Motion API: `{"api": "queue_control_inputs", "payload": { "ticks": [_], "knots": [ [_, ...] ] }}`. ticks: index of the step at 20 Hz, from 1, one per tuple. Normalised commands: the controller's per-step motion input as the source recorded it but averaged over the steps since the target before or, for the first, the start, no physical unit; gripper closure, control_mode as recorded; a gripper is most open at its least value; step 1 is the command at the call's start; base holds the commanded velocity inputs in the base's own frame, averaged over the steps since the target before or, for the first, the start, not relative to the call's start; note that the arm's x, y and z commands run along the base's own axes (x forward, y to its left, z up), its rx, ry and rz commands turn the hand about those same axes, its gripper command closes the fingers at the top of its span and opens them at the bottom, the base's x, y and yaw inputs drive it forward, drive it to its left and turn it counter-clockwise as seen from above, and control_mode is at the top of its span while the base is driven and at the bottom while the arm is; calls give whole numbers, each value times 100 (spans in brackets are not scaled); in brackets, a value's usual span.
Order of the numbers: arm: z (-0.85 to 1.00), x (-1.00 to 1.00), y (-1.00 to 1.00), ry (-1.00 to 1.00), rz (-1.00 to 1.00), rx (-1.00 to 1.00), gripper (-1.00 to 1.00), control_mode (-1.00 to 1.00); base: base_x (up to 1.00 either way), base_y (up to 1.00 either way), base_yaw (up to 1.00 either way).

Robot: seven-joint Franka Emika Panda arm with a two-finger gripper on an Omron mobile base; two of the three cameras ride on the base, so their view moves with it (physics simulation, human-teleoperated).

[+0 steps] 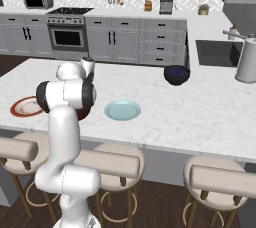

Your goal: Pick the chicken drumstick and avocado from their plates and place them in the bowl. Then put the bowl in the fridge.

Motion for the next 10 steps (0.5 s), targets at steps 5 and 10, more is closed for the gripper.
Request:
{"api": "queue_control_inputs", "payload": {
  "ticks": [5, 10],
  "knots": [
    [40, 6, 9, 4, 0, 0, -100, -100, 0, 0, 0],
    [40, -33, 5, 5, 0, 0, -100, -100, 0, 0, 0]
  ]
}}
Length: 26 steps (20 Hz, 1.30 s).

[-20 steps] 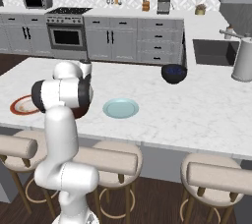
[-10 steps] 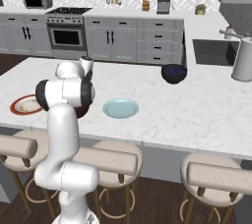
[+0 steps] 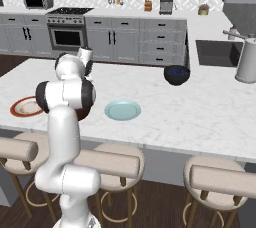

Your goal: Pick the chicken drumstick and avocado from their plates and place them in the bowl. Then put the bowl in the fridge.

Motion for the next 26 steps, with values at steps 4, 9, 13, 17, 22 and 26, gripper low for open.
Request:
{"api": "queue_control_inputs", "payload": {
  "ticks": [4, 9, 13, 17, 22, 26],
  "knots": [
    [0, -91, -18, 1, 4, 0, -100, -100, 0, 0, 0],
    [-31, -99, -32, 0, 8, 0, -100, -100, 0, 0, 0],
    [-48, -64, -13, 0, 3, 0, -100, -100, 0, 0, 0],
    [-20, -1, 3, 0, 1, -2, -100, -100, 0, 0, 0],
    [-14, 12, 0, 0, 0, 0, -100, -100, 0, 0, 0],
    [-13, 13, 7, 0, 0, 0, -100, -100, 0, 0, 0]
  ]
}}
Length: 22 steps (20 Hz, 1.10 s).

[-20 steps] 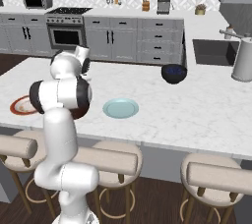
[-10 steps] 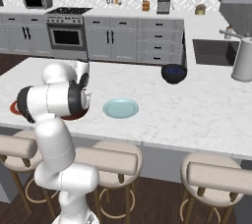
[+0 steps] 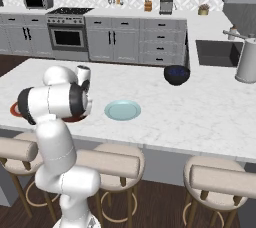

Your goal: Pick the chicken drumstick and avocado from their plates and place them in the bowl. Then put the bowl in the fridge.

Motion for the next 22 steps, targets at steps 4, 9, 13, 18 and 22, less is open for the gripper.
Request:
{"api": "queue_control_inputs", "payload": {
  "ticks": [4, 9, 13, 18, 22],
  "knots": [
    [-21, 6, 22, 0, 0, 0, -100, -100, 0, 0, 0],
    [-20, 0, 32, 0, 0, 0, 100, -100, 0, 0, 0],
    [-23, 0, 18, 0, 0, 0, 100, -100, 0, 0, 0],
    [-4, -7, 12, 0, 0, 0, 100, -100, 0, 0, 0],
    [49, -52, 0, 0, 0, 0, 100, -100, 0, 0, 0]
  ]
}}
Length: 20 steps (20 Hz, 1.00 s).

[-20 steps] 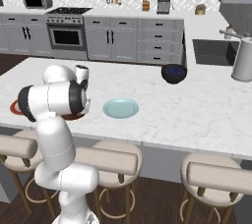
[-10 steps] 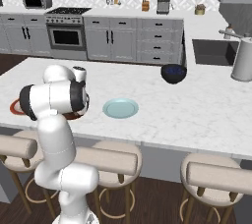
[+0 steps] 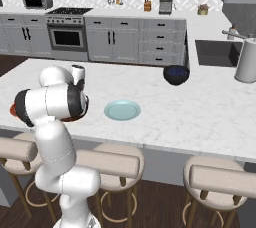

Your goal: Pick the chicken drumstick and avocado from their plates and place them in the bowl. Then put the bowl in the fridge.

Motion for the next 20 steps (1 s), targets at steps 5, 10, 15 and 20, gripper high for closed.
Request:
{"api": "queue_control_inputs", "payload": {
  "ticks": [5, 10, 15, 20],
  "knots": [
    [92, -90, 0, 0, 0, 0, 100, -100, 0, 0, 0],
    [88, -95, -11, 0, 0, 0, 100, -100, 0, 0, 0],
    [59, -99, -24, -3, 0, 0, 100, -100, 0, 0, 0],
    [46, -97, -21, -14, 0, 0, 100, -100, 0, 0, 0]
  ]
}}
